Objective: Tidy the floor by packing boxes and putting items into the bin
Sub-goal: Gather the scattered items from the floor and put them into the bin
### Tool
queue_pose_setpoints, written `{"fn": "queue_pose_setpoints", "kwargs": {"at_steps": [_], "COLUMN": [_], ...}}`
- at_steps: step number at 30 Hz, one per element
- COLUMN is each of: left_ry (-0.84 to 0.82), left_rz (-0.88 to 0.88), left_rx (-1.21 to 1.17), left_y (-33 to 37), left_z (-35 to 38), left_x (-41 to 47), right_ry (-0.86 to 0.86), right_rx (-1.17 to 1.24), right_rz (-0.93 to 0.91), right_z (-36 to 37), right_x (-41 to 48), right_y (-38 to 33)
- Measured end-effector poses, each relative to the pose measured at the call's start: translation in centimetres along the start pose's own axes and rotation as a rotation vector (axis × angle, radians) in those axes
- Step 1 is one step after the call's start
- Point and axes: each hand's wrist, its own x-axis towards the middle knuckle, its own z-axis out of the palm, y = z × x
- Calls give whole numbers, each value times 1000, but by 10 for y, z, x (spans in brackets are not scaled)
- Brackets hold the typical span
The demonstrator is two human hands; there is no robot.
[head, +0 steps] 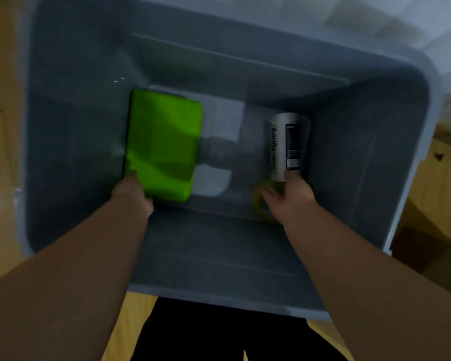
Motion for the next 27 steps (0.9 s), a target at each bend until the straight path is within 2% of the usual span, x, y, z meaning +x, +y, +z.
{"fn": "queue_pose_setpoints", "kwargs": {"at_steps": [2,4,7,9,13,16,23,27], "left_ry": [-57,-131,-397,-473,-464,-437,-397,-315], "left_rz": [9,21,18,53,149,153,167,170], "left_rx": [124,150,121,124,156,110,-217,-443], "left_y": [11,20,44,62,85,91,94,84], "left_z": [8,17,30,33,18,-10,-114,-206], "left_x": [-33,-71,-134,-178,-250,-288,-366,-382], "right_ry": [-60,-136,-256,-325,-391,-430,-574,-639], "right_rx": [-69,-120,-219,-292,-417,-495,-789,-996], "right_rz": [-20,-24,-24,-35,-68,-81,-136,-124], "right_z": [6,12,24,31,40,38,22,6], "right_x": [-27,-59,-112,-148,-221,-269,-381,-429], "right_y": [4,7,8,5,-3,-2,40,99]}}
